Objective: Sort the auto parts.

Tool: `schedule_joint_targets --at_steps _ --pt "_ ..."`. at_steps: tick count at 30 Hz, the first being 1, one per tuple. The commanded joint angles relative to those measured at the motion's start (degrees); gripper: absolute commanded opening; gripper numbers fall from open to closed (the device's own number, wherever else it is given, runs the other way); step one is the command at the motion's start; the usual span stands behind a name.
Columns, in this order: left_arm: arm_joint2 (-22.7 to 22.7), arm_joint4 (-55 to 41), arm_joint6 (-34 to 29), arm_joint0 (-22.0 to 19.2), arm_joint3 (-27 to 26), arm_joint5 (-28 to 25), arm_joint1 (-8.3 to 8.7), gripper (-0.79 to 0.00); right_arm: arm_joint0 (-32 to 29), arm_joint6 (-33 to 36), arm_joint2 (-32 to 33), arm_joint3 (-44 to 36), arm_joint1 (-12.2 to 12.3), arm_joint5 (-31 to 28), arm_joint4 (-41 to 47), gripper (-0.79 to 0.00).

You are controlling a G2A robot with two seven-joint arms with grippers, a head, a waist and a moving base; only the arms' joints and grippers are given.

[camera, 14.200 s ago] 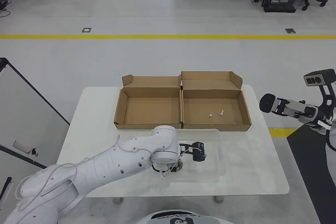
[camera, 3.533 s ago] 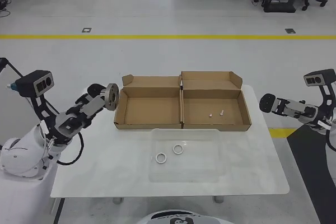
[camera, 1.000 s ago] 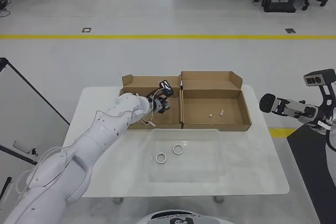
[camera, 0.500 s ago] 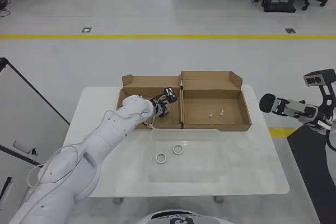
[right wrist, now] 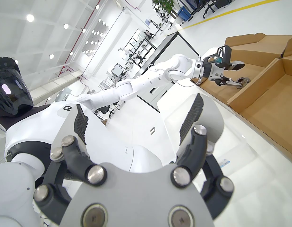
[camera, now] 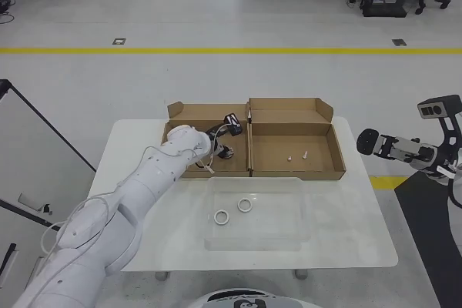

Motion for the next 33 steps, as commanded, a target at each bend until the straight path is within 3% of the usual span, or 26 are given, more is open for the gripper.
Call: schedule_joint_targets --at_steps 1,5,9,13,17,21,25,29,33 --pt "-0.83 -0.28 0.43 -0.44 -0.15 -0.71 0.24 0.0 0.0 0.0 0.0 0.0 0.0 0.0 0.01 0.0" --pt "-2.76 -0.22 1.26 -1.2 -1.83 -2.99 1.31 0.0 0.0 0.0 0.0 0.0 0.0 0.0 0.01 0.0" --pt "-4.91 0.0 -1.75 -1.07 -7.53 -8.87 3.25 0.0 0.0 0.0 0.0 0.0 0.0 0.0 0.01 0.0" --pt "-8.9 -1.98 -9.42 0.67 -16.96 -13.83 6.06 0.0 0.0 0.0 0.0 0.0 0.0 0.0 0.01 0.0" --pt "-14.19 -6.02 -21.22 5.66 -30.98 -16.12 9.36 0.0 0.0 0.0 0.0 0.0 0.0 0.0 0.01 0.0" --pt "-19.21 -13.68 -35.21 12.95 -47.68 -15.08 12.22 0.0 0.0 0.0 0.0 0.0 0.0 0.0 0.01 0.0" --pt "-22.23 -20.48 -46.43 18.49 -61.56 -11.04 14.03 0.0 0.0 0.0 0.0 0.0 0.0 0.0 0.01 0.0" --pt "-21.59 -24.21 -52.19 20.49 -69.52 -6.98 14.89 0.0 0.0 0.0 0.0 0.0 0.0 0.0 0.01 0.0" --pt "-18.83 -26.48 -55.14 19.12 -72.37 -4.02 15.15 0.0 0.0 0.0 0.0 0.0 0.0 0.0 0.01 0.0"
